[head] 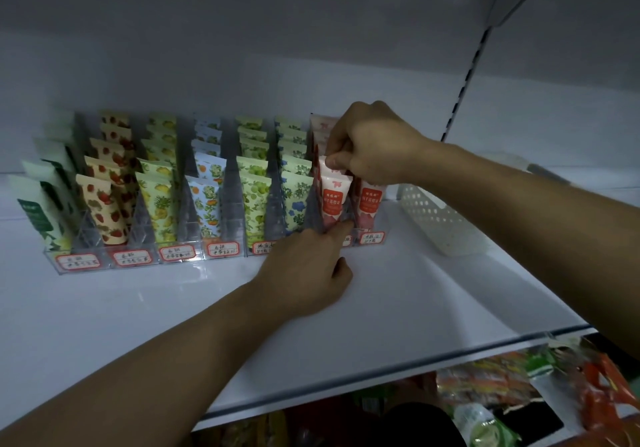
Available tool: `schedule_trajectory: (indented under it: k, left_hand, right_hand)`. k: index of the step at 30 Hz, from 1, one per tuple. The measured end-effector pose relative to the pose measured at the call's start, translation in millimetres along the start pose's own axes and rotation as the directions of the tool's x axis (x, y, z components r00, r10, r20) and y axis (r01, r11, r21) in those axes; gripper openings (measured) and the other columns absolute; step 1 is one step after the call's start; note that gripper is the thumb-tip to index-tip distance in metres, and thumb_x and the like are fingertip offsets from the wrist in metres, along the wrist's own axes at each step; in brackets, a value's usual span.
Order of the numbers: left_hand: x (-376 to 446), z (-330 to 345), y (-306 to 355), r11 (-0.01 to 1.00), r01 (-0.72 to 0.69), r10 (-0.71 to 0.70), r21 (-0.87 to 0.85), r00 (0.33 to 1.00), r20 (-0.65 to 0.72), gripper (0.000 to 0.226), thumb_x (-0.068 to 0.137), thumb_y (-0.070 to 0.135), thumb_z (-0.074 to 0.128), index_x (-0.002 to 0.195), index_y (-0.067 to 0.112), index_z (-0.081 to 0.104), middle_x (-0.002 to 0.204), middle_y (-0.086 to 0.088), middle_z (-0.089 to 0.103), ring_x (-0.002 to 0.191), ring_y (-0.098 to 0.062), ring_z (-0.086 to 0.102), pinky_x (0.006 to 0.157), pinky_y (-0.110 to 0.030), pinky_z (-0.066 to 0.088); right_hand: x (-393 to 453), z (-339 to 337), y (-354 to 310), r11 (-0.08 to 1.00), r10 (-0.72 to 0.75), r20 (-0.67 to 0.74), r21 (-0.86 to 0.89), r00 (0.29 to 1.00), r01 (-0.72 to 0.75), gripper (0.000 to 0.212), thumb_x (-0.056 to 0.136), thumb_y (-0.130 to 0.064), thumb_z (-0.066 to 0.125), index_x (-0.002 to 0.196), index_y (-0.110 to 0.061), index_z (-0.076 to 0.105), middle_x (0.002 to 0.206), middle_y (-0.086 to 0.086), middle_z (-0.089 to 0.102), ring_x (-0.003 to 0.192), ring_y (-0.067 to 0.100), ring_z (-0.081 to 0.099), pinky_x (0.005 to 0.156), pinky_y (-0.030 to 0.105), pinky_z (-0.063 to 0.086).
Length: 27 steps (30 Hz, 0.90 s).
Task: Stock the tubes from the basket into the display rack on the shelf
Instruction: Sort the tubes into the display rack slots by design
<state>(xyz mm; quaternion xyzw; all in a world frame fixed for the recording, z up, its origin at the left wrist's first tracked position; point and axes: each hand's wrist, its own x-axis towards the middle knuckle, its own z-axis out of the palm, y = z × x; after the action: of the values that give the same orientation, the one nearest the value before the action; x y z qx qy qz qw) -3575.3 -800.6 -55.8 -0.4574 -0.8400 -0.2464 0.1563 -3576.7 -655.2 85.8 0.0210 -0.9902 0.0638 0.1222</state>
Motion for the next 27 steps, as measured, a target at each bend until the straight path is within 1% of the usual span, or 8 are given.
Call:
schedule_trajectory:
  k: [3,5,6,11,16,20,24,27]
  left_hand:
    - [0,-1,1,1.0,-0.007,0.007,-0.013,1.0,0.001,0.054,0.091,0.031,0.048,0.145,0.03,0.039,0.083,-0.002,0.068,0.073,-0.026,0.065,0.062,-0.03,0.048]
    - [1,-1,0,1.0,-0.011,0.011,-0.015,1.0,-0.003,0.052,0.092,0.031,0.048,0.144,0.03,0.04,0.086,-0.002,0.068,0.075,-0.025,0.065,0.062,-0.028,0.045]
    - [1,-1,0,1.0,-0.01,0.01,-0.013,1.0,-0.005,0.052,0.092,0.032,0.048,0.144,0.031,0.04,0.086,-0.001,0.068,0.075,-0.025,0.065,0.063,-0.029,0.046]
    - [1,0,-1,1.0,-0.001,0.001,-0.02,1.0,0.001,0.055,0.091,0.033,0.047,0.145,0.033,0.037,0.084,0.0,0.067,0.074,-0.024,0.065,0.061,-0.029,0.046]
    - [1,0,-3,0.999,-0.006,0.006,-0.032,1.0,0.008,0.053,0.091,0.033,0.047,0.143,0.035,0.038,0.079,0.002,0.064,0.069,-0.022,0.063,0.062,-0.031,0.052]
    - [1,0,-3,0.999,-0.001,0.002,-0.032,1.0,0.014,0.056,0.091,0.033,0.047,0.145,0.035,0.036,0.078,0.002,0.064,0.071,-0.023,0.064,0.062,-0.03,0.049]
    - [2,-1,-2,1.0,0.015,-0.015,-0.02,1.0,0.025,0.057,0.09,0.034,0.046,0.146,0.035,0.034,0.076,0.003,0.064,0.07,-0.023,0.065,0.061,-0.03,0.047]
    - [2,-1,-2,0.999,0.013,-0.012,-0.031,0.999,0.031,0.056,0.091,0.033,0.046,0.146,0.035,0.035,0.074,0.006,0.059,0.07,-0.021,0.064,0.06,-0.028,0.045]
  right_hand:
    - [-2,-15,5,1.0,0.011,-0.08,0.02,0.997,-0.009,0.016,0.092,-0.033,0.071,0.097,-0.019,0.078,0.092,-0.004,0.075,0.08,0.01,0.067,0.08,0.027,0.056]
    - [-1,-25,9,0.998,0.029,-0.175,0.066,0.984,-0.018,0.015,0.094,-0.031,0.069,0.098,-0.02,0.078,0.094,-0.005,0.073,0.082,0.009,0.066,0.081,0.024,0.052]
    - [1,-27,10,0.998,0.027,-0.171,0.066,0.985,-0.016,0.015,0.094,-0.029,0.069,0.101,-0.02,0.078,0.097,-0.005,0.074,0.082,0.008,0.065,0.081,0.023,0.05]
    - [14,-12,6,0.999,0.035,0.008,-0.016,0.999,-0.035,0.021,0.091,-0.023,0.074,0.111,-0.017,0.076,0.11,0.001,0.075,0.074,0.006,0.063,0.07,0.018,0.051]
    - [25,-15,6,0.997,0.071,0.076,0.024,0.995,-0.074,0.016,0.088,-0.019,0.077,0.104,-0.016,0.074,0.091,-0.004,0.071,0.061,0.006,0.066,0.05,0.015,0.05]
    - [25,-16,4,0.999,0.042,0.093,-0.018,0.995,-0.04,0.015,0.088,-0.019,0.076,0.102,-0.016,0.073,0.082,-0.009,0.065,0.07,0.002,0.061,0.059,0.014,0.045]
    - [22,-10,4,0.999,0.036,0.054,-0.023,0.998,-0.035,0.017,0.088,-0.02,0.076,0.105,-0.015,0.074,0.096,-0.001,0.071,0.085,0.014,0.066,0.076,0.025,0.051]
    - [18,-13,7,0.999,0.036,0.026,0.004,0.999,-0.036,0.017,0.088,-0.025,0.077,0.103,-0.016,0.076,0.099,-0.001,0.074,0.086,0.012,0.067,0.083,0.027,0.055]
